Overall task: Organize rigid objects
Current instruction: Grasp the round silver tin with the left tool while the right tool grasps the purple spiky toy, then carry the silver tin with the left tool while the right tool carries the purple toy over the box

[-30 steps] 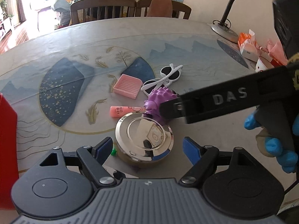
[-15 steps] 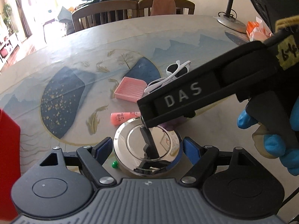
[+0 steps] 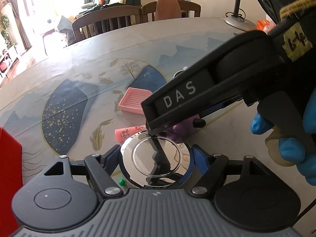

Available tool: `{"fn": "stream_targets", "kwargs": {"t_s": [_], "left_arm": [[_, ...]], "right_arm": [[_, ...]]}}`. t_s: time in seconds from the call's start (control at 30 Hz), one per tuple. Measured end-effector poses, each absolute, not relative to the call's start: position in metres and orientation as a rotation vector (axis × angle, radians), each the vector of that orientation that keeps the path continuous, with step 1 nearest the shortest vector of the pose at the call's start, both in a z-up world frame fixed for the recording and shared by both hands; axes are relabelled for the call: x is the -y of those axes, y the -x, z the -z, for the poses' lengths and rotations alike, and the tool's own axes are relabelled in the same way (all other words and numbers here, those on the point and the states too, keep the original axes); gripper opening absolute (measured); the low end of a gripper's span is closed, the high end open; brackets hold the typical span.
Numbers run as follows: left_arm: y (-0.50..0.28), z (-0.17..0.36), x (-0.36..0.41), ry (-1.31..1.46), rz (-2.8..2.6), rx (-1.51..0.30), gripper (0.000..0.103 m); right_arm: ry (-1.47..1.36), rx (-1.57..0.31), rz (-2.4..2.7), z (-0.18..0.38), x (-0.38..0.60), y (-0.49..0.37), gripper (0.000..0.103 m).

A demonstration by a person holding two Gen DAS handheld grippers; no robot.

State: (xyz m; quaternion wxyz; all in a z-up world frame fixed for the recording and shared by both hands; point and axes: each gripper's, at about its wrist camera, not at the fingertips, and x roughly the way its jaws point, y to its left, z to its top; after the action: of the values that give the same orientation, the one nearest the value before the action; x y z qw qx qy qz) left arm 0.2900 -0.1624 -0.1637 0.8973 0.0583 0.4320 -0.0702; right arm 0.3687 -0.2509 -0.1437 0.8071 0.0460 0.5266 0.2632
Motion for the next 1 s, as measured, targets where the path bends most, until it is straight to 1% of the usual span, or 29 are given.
{"fn": "stream_targets", "kwargs": {"t_s": [0.53,0.7,1.0], "left_arm": [[-0.272,0.146,0.136,-0.014,0.115,-0.895,0.077],[-0.264,0.131,0.115,0.067,0.076,-0.897,0.077],[-0.247,0.094,0.073,0.194,0.006,-0.837,0.077]], "right_arm": [[-0.138,-1.099,-0.546,0.119,0.268,-0.341,0.066],[-0.129,-1.064,-0.56,0.102,0.268,-0.329,0.066],[-0.086,-0.988,-0.613,0.072,0.251,-0.305,0.066]]}}
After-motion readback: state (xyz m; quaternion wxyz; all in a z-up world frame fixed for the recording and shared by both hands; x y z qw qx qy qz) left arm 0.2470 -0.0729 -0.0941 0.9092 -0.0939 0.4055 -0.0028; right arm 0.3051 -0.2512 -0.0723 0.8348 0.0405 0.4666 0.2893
